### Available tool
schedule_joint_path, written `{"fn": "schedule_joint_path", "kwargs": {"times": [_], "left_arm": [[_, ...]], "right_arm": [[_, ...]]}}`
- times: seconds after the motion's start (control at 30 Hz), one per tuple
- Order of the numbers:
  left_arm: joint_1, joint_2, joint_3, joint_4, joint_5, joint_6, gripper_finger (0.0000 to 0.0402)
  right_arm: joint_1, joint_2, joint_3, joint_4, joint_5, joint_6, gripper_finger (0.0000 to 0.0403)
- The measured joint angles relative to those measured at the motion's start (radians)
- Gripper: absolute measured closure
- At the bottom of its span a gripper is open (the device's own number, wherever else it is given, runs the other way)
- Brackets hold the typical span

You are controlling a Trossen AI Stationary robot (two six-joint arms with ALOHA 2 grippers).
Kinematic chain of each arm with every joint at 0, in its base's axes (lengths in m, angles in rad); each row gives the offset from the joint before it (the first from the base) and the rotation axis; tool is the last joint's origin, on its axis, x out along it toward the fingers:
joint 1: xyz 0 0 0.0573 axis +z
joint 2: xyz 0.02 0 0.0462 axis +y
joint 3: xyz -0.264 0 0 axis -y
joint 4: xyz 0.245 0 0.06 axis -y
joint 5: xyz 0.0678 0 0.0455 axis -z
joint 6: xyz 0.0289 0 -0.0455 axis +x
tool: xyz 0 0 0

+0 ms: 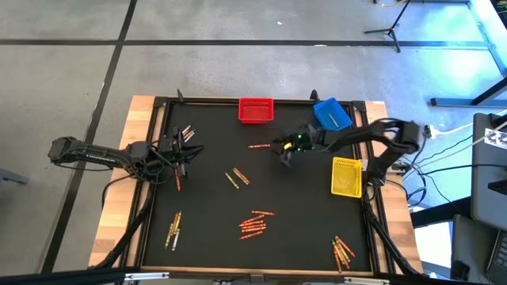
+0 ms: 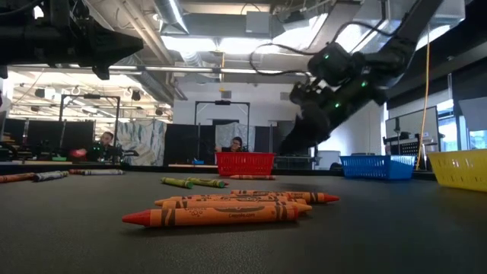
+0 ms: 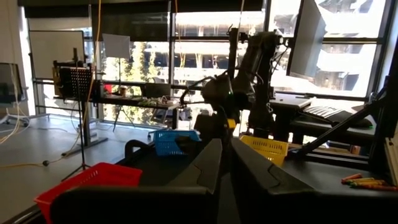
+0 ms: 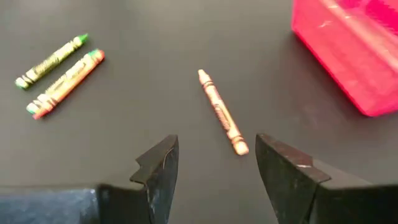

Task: Sort crayons
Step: Put the orange crayon into the red bin

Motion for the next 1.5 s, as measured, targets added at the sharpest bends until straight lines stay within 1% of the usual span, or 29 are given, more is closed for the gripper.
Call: {"fn": "schedule_joint_path", "kwargs": {"times": [0.17,0.23,0.3,0.4,0.53,0.67,0.73,0.8,0.93,1.1,1.2,1.27,1.37,1.5], "left_arm": [[0.000,0.000,0.000,0.000,0.000,0.011,0.0376],[0.000,0.000,0.000,0.000,0.000,0.012,0.0376],[0.000,0.000,0.000,0.001,0.000,0.013,0.0376],[0.000,0.000,0.000,0.000,-0.003,0.013,0.0376],[0.000,0.000,0.000,0.000,-0.009,0.013,0.0376],[0.000,0.000,0.000,-0.001,-0.008,0.013,0.0376],[0.000,0.000,0.000,-0.002,-0.008,0.013,0.0376],[0.000,0.000,0.000,-0.001,-0.008,0.013,0.0376],[0.000,0.000,0.000,-0.002,-0.007,0.013,0.0376],[0.000,0.000,0.000,-0.002,-0.007,0.013,0.0376],[0.000,0.000,0.000,-0.001,-0.007,0.013,0.0376],[0.000,0.000,0.000,-0.001,-0.007,0.013,0.0376],[0.000,0.000,0.000,-0.001,-0.007,0.013,0.0376],[0.000,0.000,0.000,-0.001,-0.007,0.013,0.0376]], "right_arm": [[0.008,0.110,0.074,0.014,0.001,-0.008,0.0194],[0.005,0.147,0.113,-0.001,0.031,-0.023,0.0194],[0.005,0.170,0.144,-0.032,0.044,-0.041,0.0194],[0.005,0.202,0.193,-0.055,0.031,-0.080,0.0194],[0.006,0.241,0.239,-0.113,0.020,-0.087,0.0194],[0.006,0.263,0.256,-0.158,0.063,-0.087,0.0197],[0.006,0.266,0.256,-0.170,0.064,-0.087,0.0209],[0.006,0.266,0.257,-0.181,0.057,-0.092,0.0229],[0.006,0.266,0.257,-0.186,0.034,-0.101,0.0284],[0.006,0.266,0.256,-0.190,0.031,-0.110,0.0357],[0.006,0.264,0.256,-0.193,0.036,-0.123,0.0390],[0.006,0.260,0.255,-0.196,0.047,-0.136,0.0393],[0.007,0.239,0.253,-0.219,0.064,-0.135,0.0380],[0.005,0.179,0.248,-0.275,0.088,-0.134,0.0377]]}}
